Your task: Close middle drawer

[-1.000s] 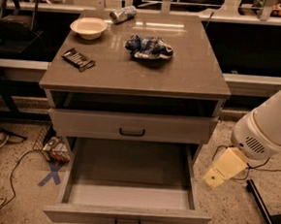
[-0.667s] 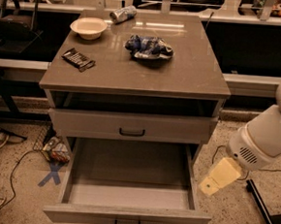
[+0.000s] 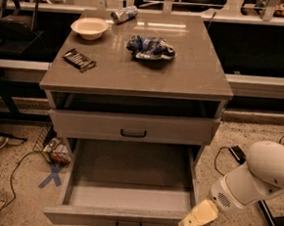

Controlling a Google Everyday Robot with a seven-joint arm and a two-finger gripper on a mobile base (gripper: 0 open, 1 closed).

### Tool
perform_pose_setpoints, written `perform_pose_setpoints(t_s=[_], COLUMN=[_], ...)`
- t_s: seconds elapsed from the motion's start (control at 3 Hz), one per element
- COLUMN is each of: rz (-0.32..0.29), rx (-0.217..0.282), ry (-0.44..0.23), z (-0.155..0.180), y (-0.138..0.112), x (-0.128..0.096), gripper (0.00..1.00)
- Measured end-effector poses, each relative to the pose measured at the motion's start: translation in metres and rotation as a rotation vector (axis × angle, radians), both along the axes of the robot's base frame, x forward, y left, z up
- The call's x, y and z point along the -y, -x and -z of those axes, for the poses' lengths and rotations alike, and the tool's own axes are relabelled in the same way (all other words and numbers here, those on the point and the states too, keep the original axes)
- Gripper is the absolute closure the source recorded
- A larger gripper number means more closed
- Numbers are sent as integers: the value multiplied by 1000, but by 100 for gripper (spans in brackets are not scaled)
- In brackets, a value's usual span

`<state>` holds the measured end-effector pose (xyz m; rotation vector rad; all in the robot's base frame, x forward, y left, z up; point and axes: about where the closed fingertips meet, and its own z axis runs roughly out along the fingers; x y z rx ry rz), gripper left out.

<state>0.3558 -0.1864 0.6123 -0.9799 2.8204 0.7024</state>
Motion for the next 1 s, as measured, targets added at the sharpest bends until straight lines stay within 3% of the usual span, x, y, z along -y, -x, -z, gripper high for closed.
perform_pose_setpoints(t_s=[0.33, 0.67, 1.0], rz=[0, 39, 109], rx=[0, -74, -149], ry=[0, -1, 0], z=[0, 45, 106], y=[0, 11, 29], x=[0, 3, 8], gripper=[0, 0, 18])
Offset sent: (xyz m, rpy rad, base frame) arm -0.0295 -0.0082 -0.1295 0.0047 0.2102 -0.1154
